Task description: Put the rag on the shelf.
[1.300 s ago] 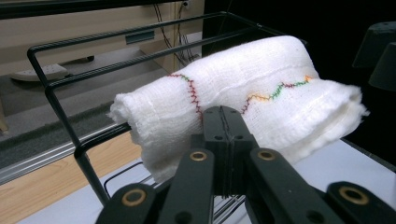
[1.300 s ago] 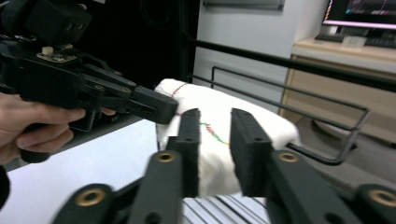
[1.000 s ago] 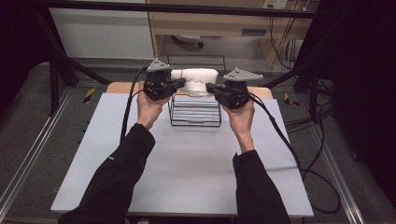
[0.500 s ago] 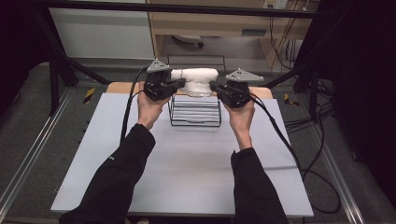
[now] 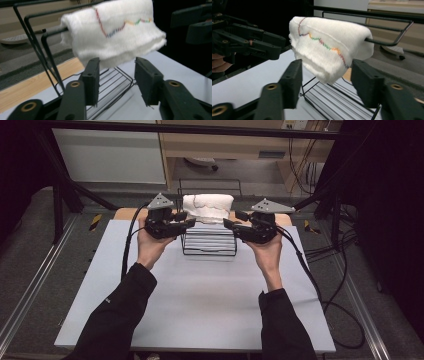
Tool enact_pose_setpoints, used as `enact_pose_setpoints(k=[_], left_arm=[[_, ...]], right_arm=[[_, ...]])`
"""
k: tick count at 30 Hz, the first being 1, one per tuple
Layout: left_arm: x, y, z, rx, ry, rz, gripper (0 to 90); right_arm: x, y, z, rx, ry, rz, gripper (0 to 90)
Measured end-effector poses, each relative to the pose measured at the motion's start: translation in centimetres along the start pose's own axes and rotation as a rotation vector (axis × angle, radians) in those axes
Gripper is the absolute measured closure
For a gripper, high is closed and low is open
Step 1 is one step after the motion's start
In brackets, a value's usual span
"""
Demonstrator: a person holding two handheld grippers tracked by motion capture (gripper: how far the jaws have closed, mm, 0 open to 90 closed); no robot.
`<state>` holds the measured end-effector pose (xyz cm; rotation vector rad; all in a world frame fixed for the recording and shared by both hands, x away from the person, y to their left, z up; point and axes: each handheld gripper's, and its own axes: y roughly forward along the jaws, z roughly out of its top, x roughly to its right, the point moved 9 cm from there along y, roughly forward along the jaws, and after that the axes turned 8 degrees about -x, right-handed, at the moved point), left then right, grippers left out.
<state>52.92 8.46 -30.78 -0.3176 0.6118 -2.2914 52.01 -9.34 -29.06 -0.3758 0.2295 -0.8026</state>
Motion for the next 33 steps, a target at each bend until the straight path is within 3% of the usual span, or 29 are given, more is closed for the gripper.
enact_pose_setpoints(k=[8, 14, 22, 33], left_arm=[[-0.5, -0.5, -4.3, -0.054, -0.002, 0.001, 28.9], [-1.0, -0.7, -8.2, -0.110, -0.014, 0.020, 14.4], [-1.3, -1.5, -12.9, -0.154, -0.016, 0.006, 7.2], [-2.3, -3.2, -18.3, -0.174, -0.042, 0.008, 7.1]], right_arm=[[0.3, -0.5, -2.5, -0.046, 0.028, 0.013, 17.1], [0.5, -0.7, -4.7, -0.076, 0.043, 0.028, 8.3], [0.8, -1.0, -8.2, -0.096, 0.071, 0.060, 3.1], [1.4, -2.0, -13.6, -0.145, 0.087, 0.072, 0.5]])
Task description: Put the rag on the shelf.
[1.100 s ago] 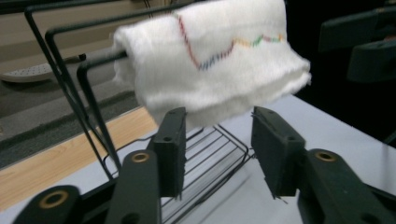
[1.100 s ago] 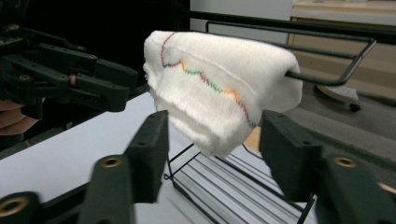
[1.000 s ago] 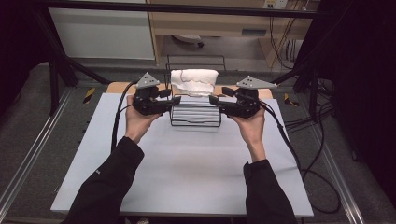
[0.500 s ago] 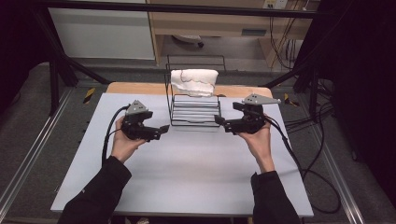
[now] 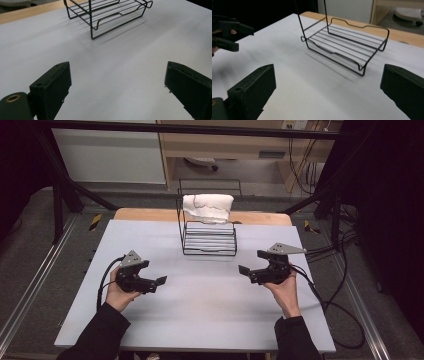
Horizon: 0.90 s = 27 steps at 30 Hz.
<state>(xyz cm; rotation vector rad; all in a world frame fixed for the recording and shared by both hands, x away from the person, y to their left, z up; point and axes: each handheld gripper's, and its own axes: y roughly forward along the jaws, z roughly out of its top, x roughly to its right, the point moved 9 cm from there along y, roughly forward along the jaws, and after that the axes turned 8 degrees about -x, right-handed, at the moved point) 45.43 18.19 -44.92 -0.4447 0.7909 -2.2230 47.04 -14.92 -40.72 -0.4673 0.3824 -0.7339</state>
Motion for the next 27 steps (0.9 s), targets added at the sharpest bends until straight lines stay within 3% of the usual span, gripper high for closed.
enact_pose_setpoints(k=[7, 16, 27], left_arm=[[-1.0, -0.8, -3.0, -0.013, -0.023, 0.010, 8.1], [-2.1, -2.3, -5.5, -0.017, -0.033, 0.034, 8.9], [-2.7, -2.6, -7.4, -0.032, -0.029, 0.049, 9.0]], right_arm=[[0.4, -0.2, -3.3, -0.033, 0.015, 0.009, 0.5], [0.9, -0.5, -7.7, -0.085, 0.027, 0.022, 0.5], [1.7, -1.6, -10.5, -0.100, 0.056, 0.019, 0.5]])
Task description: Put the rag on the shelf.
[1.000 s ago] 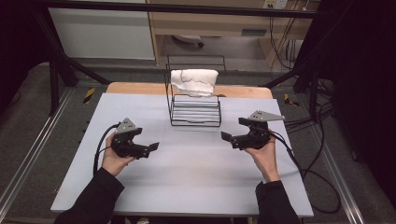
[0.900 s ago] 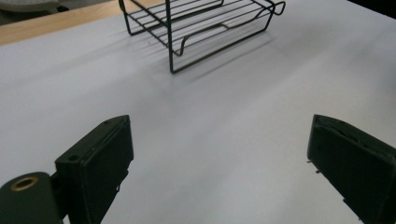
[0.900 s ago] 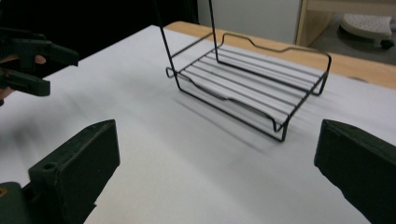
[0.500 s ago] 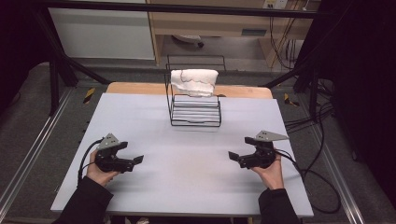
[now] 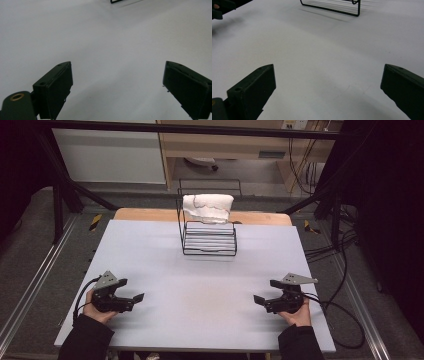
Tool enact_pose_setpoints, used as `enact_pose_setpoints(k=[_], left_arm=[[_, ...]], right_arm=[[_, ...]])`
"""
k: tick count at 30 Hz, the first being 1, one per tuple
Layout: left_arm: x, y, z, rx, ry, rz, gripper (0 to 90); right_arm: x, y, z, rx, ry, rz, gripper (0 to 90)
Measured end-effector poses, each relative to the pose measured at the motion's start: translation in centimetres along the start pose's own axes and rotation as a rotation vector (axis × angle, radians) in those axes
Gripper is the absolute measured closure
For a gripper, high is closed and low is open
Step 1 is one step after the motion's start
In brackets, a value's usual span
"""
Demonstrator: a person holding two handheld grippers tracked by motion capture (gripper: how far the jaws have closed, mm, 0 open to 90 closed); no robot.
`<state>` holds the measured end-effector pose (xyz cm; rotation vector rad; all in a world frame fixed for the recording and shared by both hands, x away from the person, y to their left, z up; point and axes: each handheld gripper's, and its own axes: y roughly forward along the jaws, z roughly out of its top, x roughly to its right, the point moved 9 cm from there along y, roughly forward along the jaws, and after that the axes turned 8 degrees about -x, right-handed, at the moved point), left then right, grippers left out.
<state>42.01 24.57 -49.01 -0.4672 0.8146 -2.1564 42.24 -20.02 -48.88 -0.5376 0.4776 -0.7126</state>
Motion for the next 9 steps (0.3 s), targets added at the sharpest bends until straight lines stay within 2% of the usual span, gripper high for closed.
enact_pose_setpoints(k=[4, 9], left_arm=[[0.06, 0.28, -0.43, -0.018, 0.007, 0.009, 8.9], [0.04, 0.20, -0.41, -0.011, 0.001, 0.010, 8.9]], right_arm=[[0.07, -0.01, -0.28, -0.002, 0.007, 0.001, 0.5], [0.02, -0.03, -0.31, -0.001, 0.006, 0.000, 0.5]])
